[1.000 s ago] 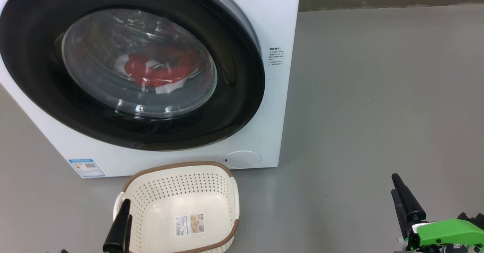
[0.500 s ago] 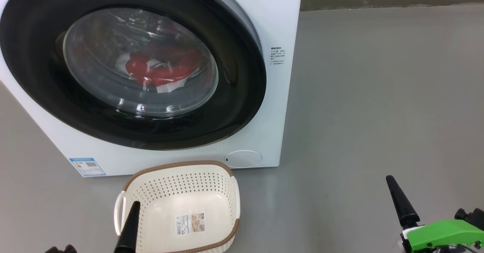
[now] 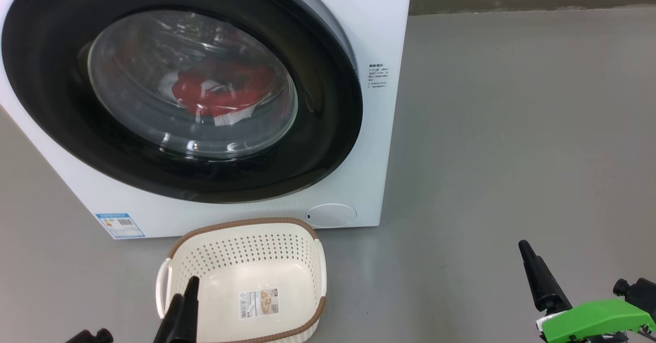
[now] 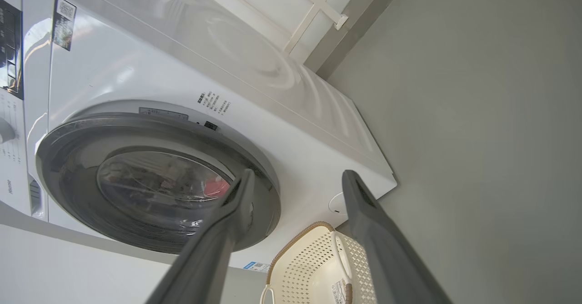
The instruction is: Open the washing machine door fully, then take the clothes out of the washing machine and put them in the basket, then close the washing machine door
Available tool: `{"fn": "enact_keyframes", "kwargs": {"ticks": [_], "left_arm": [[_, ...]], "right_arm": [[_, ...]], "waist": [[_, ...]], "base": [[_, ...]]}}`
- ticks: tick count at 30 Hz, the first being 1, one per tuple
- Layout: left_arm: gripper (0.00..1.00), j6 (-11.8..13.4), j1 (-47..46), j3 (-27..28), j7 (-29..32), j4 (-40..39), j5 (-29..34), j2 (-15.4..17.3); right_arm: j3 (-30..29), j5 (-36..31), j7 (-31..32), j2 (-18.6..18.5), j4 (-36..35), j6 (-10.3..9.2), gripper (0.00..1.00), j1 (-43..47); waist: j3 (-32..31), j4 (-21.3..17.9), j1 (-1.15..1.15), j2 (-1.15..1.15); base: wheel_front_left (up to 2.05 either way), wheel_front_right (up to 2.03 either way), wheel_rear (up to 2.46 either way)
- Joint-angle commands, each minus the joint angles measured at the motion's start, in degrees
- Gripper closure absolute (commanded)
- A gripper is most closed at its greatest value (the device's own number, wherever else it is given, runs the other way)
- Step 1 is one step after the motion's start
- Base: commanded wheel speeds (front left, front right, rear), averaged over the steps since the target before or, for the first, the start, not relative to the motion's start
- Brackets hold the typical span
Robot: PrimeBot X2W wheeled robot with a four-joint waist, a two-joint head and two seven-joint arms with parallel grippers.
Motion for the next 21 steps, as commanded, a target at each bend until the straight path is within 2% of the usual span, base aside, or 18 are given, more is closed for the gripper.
{"fn": "enact_keyframes", "kwargs": {"ticks": [1,21], "left_arm": [[0.0,0.55,-0.5,0.39,-0.94,-1.91,2.36,0.92],[0.0,2.14,0.71,-0.95,-4.29,-4.36,16.24,1.21]], "right_arm": [[0.75,-1.69,-0.76,-1.28,-1.87,0.23,0.0,-0.39],[2.88,-12.16,-4.04,-2.61,-3.25,0.3,0.0,0.97]], "waist": [[0.0,0.03,-0.01,0.0],[0.11,0.31,-0.01,0.0]], "base": [[0.0,0.0,0.0],[0.0,0.0,0.0]]}}
